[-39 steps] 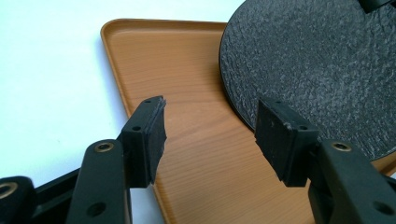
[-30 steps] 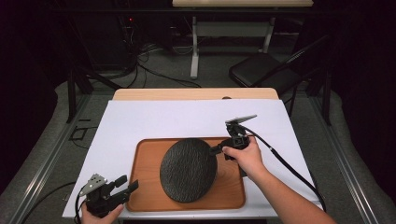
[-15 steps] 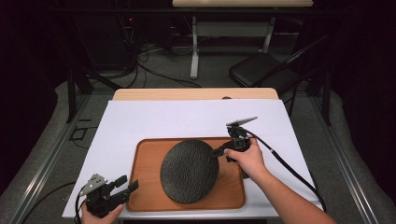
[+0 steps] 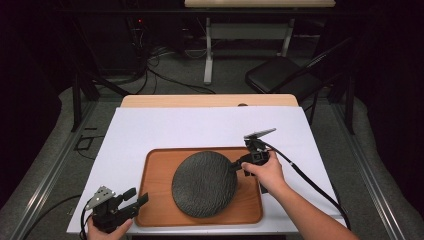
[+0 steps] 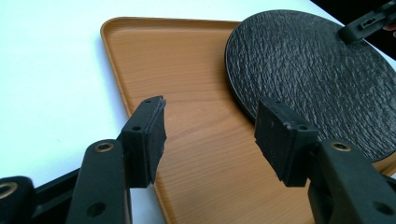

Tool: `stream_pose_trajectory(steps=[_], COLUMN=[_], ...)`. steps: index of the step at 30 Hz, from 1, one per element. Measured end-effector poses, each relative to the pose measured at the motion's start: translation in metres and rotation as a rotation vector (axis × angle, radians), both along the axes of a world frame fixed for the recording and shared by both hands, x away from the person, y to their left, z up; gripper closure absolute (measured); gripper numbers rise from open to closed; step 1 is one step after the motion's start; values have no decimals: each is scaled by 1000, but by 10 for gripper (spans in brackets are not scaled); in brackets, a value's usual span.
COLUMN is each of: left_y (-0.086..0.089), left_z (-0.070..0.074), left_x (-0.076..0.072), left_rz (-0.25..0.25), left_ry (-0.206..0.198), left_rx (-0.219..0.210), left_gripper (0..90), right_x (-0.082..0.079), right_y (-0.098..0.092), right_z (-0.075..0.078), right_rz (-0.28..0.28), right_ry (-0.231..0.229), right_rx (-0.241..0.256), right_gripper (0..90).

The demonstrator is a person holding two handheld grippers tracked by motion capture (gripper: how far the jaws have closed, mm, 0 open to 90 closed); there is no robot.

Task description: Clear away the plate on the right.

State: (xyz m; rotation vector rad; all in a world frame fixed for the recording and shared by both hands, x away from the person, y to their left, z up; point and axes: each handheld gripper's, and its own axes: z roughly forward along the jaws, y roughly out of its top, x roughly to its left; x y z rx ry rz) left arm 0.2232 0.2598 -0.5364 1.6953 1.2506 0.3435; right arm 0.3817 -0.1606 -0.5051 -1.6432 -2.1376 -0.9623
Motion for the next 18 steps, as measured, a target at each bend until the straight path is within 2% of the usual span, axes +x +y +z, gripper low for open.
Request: stream_pose_trajectory(steps=[5,9,12,15,17,18], left_y=[1,1,1,2,2,2], left_z=[0,0,0,0,0,0], left_x=[0,0,0,0,0,0], left_rz=[4,3,2,7,8,8], left_ry=[1,2,1,4,3,3], left_rx=[-5,-1,2,-2,-3,-3], left_gripper=[433,433,433,434,434,434], right_x=[1,2,1,1,1,0], right_y=[-2,-3,-2,0,0,1], right_z=[-6,-12,-15,-18,-19,-20], right_rz=[-9,-10,-14,-19,-2,-8], right_ry=[25,25,31,17,8,18], right_rx=[-9,-16,-44,-54,-75,-78], right_gripper=[806,795,779,770,762,759])
